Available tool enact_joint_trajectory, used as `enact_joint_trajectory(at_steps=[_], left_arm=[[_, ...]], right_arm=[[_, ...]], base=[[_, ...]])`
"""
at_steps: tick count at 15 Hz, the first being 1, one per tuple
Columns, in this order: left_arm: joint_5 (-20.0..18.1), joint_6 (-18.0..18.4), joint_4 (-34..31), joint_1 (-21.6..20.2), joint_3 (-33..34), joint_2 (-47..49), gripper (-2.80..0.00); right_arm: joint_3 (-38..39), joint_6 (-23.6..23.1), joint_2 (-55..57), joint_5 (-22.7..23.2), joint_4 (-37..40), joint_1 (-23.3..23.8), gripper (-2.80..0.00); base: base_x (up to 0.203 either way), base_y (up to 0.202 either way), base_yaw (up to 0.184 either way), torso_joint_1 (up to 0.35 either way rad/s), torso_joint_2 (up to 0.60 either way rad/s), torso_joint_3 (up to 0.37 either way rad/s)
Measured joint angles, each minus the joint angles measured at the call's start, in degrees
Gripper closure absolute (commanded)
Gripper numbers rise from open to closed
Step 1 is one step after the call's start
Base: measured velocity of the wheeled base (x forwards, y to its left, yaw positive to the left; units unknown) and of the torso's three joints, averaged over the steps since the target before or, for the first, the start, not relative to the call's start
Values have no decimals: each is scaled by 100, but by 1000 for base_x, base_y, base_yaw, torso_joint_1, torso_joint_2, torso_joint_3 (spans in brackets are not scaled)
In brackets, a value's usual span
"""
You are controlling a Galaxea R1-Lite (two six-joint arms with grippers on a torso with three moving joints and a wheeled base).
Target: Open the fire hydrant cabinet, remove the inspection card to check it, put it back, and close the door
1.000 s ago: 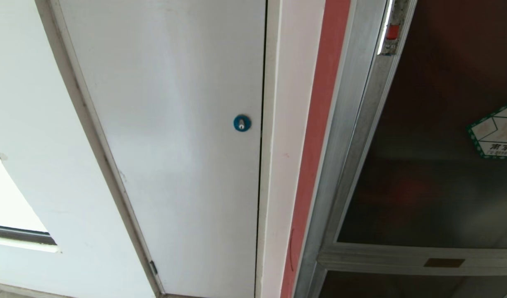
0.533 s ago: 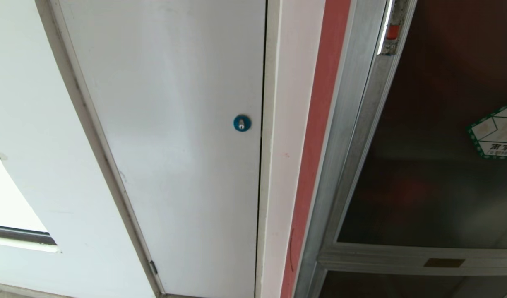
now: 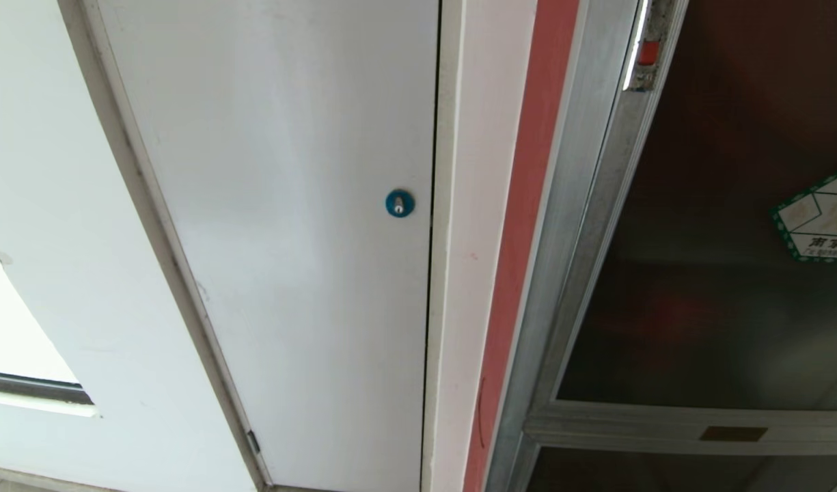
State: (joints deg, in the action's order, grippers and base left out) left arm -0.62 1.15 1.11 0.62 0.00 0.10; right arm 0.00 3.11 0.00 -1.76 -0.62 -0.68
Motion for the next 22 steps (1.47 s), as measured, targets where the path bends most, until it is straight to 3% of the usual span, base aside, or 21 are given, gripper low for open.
enact_joint_trajectory(at_steps=[7, 11, 13, 18, 22], left_arm=[[2, 3, 1, 0, 0, 0, 0], [0, 1, 1, 0, 0, 0, 0], [0, 2, 0, 0, 0, 0, 0], [0, 1, 1, 0, 0, 0, 0], [0, 1, 0, 0, 0, 0, 0]], right_arm=[[-160, 190, 7, -55, 204, 0, 0], [-1310, 206, 125, 60, 1268, -8, 0], [-1683, 206, 342, 150, 1385, -9, 0], [-2746, 218, 1436, 793, 1418, -9, 0], [-3864, 218, 2802, 1772, 1432, -9, 0]], base=[[0, 0, 0, 0, 0, 0], [0, 0, 0, 0, 0, 0], [0, 0, 0, 0, 0, 0], [0, 0, 0, 0, 0, 0], [0, 0, 0, 0, 0, 0]])
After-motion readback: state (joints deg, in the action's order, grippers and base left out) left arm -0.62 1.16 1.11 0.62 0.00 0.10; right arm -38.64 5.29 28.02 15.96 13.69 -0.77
